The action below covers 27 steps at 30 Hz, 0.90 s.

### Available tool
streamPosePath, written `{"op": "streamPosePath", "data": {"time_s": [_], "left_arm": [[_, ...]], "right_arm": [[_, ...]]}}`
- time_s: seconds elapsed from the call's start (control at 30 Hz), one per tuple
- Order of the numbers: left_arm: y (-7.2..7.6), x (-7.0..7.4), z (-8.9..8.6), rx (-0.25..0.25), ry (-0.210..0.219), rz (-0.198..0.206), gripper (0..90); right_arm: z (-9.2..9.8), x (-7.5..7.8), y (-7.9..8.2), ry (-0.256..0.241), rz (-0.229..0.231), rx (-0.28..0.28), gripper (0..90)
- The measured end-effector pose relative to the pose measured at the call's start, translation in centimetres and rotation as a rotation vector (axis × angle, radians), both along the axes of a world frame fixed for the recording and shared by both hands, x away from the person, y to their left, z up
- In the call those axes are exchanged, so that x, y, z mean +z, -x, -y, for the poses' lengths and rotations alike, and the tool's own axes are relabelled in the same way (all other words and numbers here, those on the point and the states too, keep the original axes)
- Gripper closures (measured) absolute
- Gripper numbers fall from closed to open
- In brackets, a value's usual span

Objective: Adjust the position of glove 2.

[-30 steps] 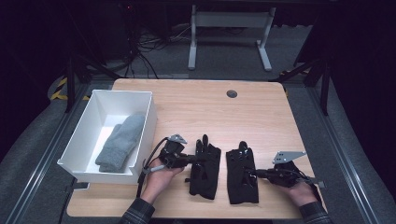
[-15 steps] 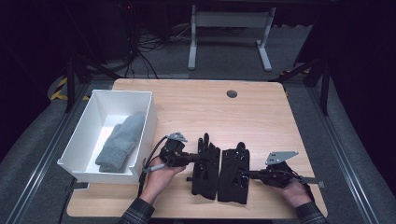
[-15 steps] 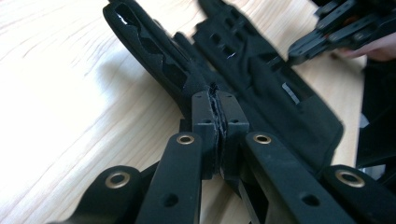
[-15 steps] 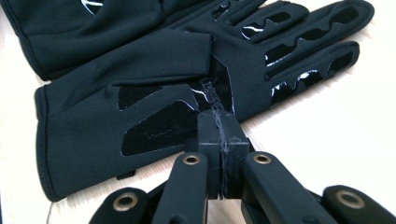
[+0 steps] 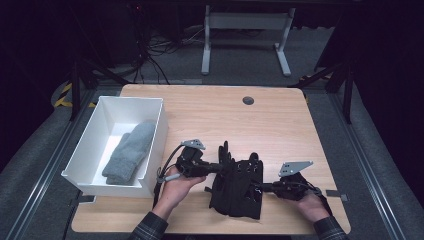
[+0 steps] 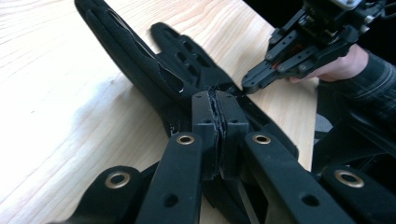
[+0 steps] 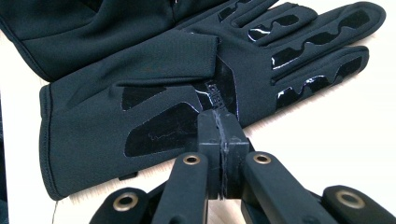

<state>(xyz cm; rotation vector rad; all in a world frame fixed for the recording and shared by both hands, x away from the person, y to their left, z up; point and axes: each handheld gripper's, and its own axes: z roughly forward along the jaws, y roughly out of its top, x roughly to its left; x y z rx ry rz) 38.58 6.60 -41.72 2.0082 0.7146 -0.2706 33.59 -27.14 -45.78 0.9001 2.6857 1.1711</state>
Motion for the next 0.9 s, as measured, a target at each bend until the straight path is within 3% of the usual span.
{"op": "streamPosePath", "data": {"time_s": [0.5, 0.9], "left_arm": [[0.0, 0.4, 2.7, -0.058, 0.006, -0.006, 88.4], [0.0, -0.2, 3.3, -0.068, -0.009, -0.019, 88.4]], "right_arm": [[-2.2, -0.1, -0.2, -0.009, 0.002, 0.052, 90.0], [-4.5, -0.2, -0.5, -0.015, 0.009, 0.084, 90.0]]}}
